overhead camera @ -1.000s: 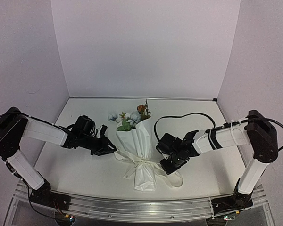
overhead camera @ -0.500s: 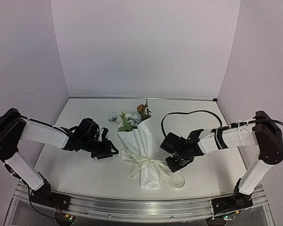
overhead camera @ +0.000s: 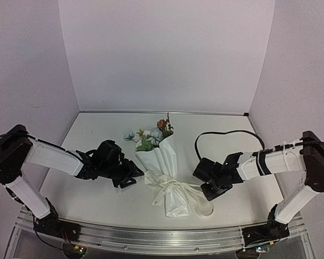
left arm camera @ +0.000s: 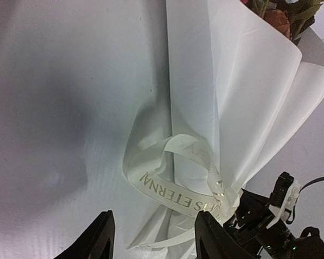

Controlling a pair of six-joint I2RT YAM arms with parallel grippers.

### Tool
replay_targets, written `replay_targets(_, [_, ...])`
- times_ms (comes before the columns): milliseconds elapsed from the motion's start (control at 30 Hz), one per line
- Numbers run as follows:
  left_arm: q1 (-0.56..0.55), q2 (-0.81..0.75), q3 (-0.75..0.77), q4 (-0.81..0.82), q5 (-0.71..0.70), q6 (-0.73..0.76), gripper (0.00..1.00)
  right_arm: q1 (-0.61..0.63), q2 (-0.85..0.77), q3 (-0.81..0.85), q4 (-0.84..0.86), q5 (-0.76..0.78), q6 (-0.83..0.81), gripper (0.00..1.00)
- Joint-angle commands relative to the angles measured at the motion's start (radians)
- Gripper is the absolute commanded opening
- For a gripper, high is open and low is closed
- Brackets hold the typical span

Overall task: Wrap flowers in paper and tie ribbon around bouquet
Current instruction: Adjust the ribbon at the center of the board.

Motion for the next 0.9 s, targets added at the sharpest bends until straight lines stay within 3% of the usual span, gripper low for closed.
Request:
replay_targets(0, [-0.104, 0.056, 0.02, 0.1, -0.069, -0.305, 0.54, 0.003, -0.047, -0.043, 0.009, 0.036, 0.025, 0.0])
replay_targets(167, [-0.178, 0.098, 0.065, 0.05, -0.148, -0.447, 0.57, 0.004, -0.048, -0.051, 0.027, 0.025, 0.022, 0.0])
replay_targets(367, [-0.189, 0.161, 0.085, 0.128, -0.206, -0.5, 0.57, 0.004, -0.062, -0.06, 0.034, 0.027, 0.013, 0.0])
replay_targets(633, [-0.186, 0.22, 0.108, 0.156, -0.232, -0.528, 0.48, 0.004, -0.08, -0.062, 0.034, 0.036, 0.001, 0.0])
replay_targets(867, [-0.183, 0.259, 0.131, 0.191, -0.231, -0.526, 0.28, 0.004, -0.083, -0.056, 0.032, 0.036, -0.004, 0.0])
